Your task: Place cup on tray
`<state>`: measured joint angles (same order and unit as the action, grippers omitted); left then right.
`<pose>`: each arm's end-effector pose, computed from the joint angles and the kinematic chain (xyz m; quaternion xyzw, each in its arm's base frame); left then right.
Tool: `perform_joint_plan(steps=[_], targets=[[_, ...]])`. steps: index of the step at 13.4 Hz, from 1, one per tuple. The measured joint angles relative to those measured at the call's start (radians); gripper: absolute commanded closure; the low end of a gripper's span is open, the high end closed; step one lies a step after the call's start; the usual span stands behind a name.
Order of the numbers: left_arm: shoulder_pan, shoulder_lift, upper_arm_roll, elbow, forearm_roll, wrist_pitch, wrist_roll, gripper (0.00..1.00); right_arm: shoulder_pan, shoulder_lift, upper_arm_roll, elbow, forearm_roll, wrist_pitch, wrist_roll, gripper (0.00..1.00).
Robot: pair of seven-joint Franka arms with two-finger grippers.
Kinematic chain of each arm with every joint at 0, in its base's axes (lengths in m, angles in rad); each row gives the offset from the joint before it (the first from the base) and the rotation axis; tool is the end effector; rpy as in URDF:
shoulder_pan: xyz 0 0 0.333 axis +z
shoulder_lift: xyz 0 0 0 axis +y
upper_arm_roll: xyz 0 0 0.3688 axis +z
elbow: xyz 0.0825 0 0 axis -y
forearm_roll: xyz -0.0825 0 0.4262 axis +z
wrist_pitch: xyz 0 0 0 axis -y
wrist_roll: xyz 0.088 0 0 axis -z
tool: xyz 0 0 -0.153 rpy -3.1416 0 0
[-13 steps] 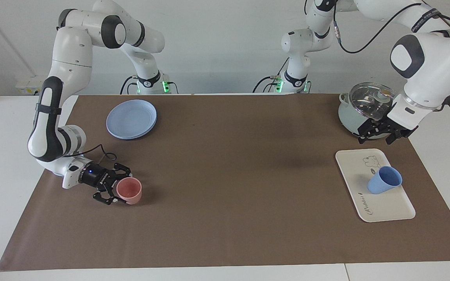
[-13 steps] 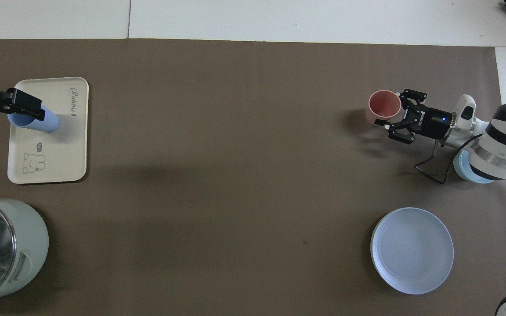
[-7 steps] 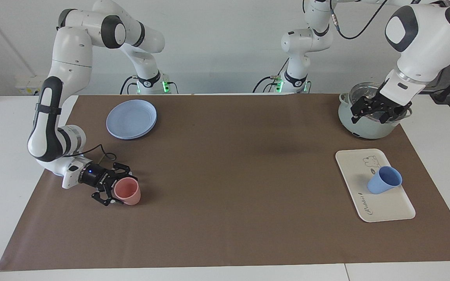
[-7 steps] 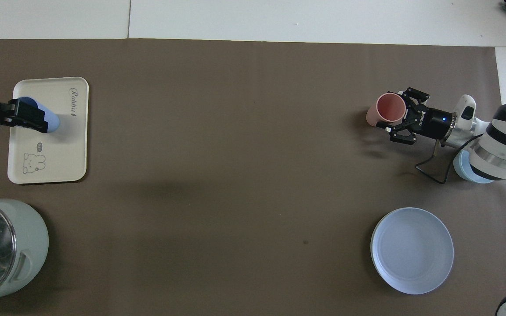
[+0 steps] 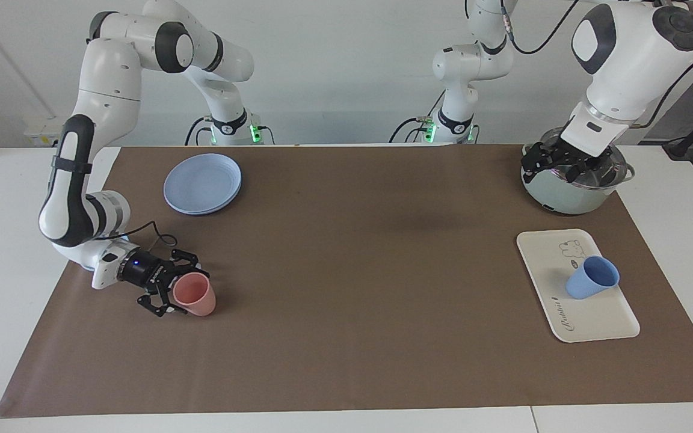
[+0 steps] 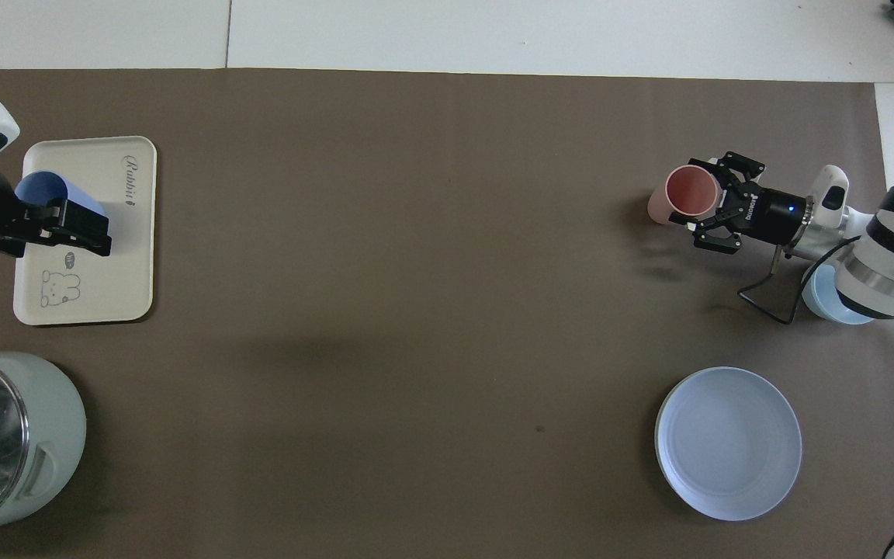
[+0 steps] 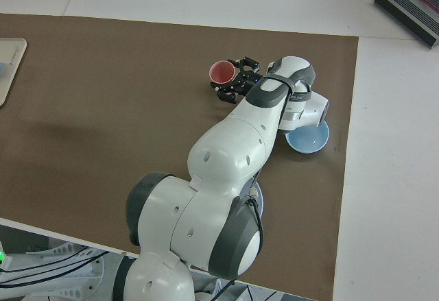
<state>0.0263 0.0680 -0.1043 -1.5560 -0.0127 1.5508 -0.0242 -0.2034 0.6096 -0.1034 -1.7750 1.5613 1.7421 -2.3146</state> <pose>0.6120 -0.0478 0.5963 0.9989 -0.0268 -0.0369 0.0080 0.7161 -0.0759 0.2460 -0.6536 -0.4084 -0.5218 0.3656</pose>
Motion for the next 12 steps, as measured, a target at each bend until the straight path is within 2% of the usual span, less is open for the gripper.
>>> perform_joint_plan(steps=[7, 9, 12], targets=[[0.0, -0.013, 0.0, -0.002, 0.0, 0.002, 0.0, 0.0, 0.0, -0.185, -0.016, -0.089, -0.035, 0.021, 0.222, 0.0], [0.0, -0.013, 0.0, -0.002, 0.0, 0.011, 0.0, 0.0, 0.005, -0.26, -0.014, -0.09, -0.131, 0.099, 0.353, 0.0], [0.0, -0.014, 0.0, -0.001, 0.0, 0.027, 0.0, 0.0, 0.06, -0.381, -0.012, -0.091, -0.357, 0.229, 0.605, 0.0]])
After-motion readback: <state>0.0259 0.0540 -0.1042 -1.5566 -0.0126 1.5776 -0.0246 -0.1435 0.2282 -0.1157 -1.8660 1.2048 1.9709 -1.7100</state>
